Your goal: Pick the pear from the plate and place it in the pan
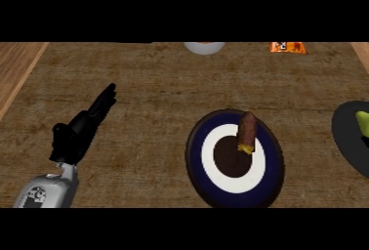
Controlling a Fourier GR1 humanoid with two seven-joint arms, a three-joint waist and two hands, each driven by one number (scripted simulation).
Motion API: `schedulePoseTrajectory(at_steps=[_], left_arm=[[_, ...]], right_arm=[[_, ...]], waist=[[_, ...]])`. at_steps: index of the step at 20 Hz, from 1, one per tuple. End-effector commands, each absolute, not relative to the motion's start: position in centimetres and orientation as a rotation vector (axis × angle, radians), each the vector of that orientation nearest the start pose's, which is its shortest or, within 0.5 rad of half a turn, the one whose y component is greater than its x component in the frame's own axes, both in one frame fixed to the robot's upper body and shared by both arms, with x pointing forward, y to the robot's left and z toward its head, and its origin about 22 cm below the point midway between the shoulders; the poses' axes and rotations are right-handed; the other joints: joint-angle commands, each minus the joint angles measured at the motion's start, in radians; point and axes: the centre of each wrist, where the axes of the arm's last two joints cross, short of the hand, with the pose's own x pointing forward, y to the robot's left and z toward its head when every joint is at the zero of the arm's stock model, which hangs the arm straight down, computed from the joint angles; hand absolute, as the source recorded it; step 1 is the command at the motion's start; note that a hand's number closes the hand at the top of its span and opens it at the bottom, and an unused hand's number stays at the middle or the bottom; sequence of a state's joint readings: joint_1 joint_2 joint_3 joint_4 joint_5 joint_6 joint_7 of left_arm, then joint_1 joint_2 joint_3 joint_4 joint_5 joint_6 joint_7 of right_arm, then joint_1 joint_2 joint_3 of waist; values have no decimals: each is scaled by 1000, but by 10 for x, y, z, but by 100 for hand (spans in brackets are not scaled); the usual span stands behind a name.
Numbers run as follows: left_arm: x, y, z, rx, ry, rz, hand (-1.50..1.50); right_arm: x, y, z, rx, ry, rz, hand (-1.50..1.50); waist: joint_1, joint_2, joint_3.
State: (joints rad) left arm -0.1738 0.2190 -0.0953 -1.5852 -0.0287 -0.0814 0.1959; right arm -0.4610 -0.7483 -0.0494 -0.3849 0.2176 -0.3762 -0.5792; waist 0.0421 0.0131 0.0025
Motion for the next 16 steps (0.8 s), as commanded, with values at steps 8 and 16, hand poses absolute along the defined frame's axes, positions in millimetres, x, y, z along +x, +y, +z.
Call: schedulePoseTrajectory(at_steps=[8, 16], left_arm=[[285, 233, 45, 64, -1516, -372, 0], [282, 252, 51, 77, -1523, -367, 0]], right_arm=[[299, -492, 9, -866, -1439, 353, -150], [282, -520, 24, -651, -1639, 9, -150]], waist=[[2, 10, 5], [-3, 11, 6]])
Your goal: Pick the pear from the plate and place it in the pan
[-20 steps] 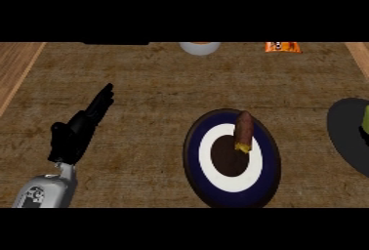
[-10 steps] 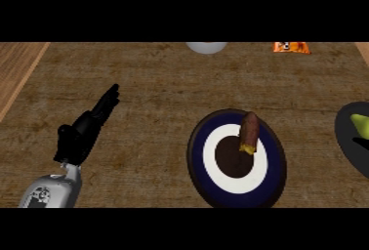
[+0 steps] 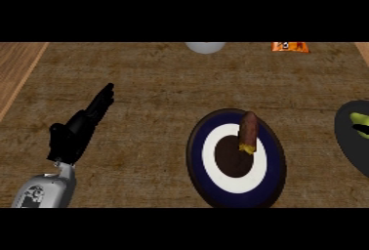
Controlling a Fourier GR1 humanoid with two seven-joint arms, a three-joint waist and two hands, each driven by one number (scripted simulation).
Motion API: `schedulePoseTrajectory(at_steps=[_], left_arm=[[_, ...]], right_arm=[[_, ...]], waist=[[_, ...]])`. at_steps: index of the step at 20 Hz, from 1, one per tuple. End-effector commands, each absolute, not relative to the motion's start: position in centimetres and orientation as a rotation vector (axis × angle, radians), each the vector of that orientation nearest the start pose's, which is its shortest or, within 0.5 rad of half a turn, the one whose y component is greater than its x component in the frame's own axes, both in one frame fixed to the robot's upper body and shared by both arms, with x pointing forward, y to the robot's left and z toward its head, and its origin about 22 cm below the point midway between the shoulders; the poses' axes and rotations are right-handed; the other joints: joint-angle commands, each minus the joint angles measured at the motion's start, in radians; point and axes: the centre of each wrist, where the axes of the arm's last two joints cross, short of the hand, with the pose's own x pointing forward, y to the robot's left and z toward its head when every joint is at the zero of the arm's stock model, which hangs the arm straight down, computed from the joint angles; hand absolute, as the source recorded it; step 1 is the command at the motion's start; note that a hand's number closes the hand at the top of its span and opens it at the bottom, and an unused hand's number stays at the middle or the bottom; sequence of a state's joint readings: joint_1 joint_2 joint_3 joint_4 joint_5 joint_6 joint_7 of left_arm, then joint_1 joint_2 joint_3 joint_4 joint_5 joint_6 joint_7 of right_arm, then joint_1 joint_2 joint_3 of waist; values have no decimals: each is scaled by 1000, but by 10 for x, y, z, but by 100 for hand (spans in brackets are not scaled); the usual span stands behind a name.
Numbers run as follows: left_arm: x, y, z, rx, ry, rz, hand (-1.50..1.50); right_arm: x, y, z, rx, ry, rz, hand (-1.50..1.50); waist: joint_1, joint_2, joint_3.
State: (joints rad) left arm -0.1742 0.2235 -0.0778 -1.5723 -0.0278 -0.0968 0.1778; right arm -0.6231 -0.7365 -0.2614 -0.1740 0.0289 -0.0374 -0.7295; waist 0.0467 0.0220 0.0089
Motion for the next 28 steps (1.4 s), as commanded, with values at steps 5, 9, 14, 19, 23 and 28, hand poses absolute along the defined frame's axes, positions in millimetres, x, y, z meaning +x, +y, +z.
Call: schedulePoseTrajectory(at_steps=[5, 9, 14, 19, 23, 28], left_arm=[[279, 251, 56, 74, -1521, -372, 0], [276, 239, 49, 60, -1520, -346, 0], [271, 249, 54, 76, -1500, -379, 0], [270, 250, 57, 95, -1515, -355, 0], [276, 247, 56, 92, -1508, -337, 0], [273, 252, 57, 89, -1515, -334, 0]], right_arm=[[243, -550, 24, -485, -1663, -22, -150], [216, -564, 19, -417, -1706, 24, -150], [193, -575, 17, -459, -1822, -1, -150], [158, -572, -12, -421, -1814, -35, -150], [139, -583, -5, -412, -1826, -21, -150], [125, -568, -32, -414, -1840, -34, -150]], waist=[[-13, -2, 0], [-20, -4, 0], [-23, -9, 2], [-35, -15, 0], [-49, -15, 1], [-49, -18, 1]])
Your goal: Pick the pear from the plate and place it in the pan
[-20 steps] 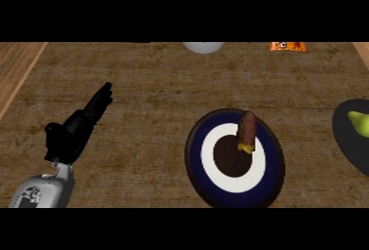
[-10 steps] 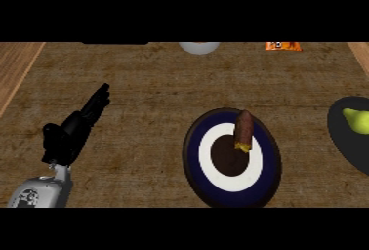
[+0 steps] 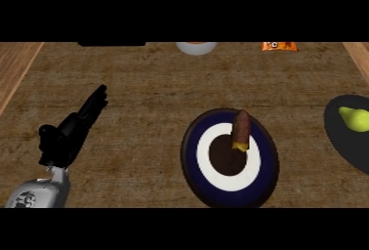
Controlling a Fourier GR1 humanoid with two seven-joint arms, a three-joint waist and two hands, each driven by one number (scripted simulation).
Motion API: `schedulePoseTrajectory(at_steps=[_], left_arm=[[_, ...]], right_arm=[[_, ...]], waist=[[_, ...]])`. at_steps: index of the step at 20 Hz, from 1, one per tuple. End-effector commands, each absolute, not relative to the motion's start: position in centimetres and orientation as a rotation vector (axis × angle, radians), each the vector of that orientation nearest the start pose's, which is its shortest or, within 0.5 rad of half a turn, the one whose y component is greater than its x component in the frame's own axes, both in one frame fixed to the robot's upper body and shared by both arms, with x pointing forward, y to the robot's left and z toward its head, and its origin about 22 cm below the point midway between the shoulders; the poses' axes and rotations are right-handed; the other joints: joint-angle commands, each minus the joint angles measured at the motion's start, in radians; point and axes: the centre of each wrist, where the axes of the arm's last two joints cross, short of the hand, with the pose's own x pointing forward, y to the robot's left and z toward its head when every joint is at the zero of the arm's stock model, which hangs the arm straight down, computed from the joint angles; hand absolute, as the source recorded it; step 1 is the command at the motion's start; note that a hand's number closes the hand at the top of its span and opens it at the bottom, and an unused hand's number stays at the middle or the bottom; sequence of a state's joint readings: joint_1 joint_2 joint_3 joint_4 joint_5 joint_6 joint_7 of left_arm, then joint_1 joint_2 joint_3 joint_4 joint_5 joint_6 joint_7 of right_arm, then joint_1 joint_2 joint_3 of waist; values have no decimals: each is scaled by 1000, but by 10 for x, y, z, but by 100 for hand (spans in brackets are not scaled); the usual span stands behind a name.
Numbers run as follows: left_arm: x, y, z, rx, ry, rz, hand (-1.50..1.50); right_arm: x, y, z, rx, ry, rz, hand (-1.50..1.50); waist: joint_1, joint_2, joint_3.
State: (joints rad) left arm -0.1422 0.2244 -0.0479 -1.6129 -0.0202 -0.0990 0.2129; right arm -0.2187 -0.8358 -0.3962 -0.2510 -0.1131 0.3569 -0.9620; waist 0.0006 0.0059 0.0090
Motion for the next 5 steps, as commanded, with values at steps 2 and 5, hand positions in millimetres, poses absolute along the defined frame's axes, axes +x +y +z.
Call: schedulePoseTrajectory(at_steps=[2, 5], left_arm=[[269, 262, 57, 98, -1513, -345, 0], [269, 255, 56, 105, -1494, -330, 0]], right_arm=[[109, -570, -35, -413, -1835, -12, -150], [105, -577, -27, -441, -1822, -9, -150]], waist=[[-6, -4, 0], [-1, -4, 0]])
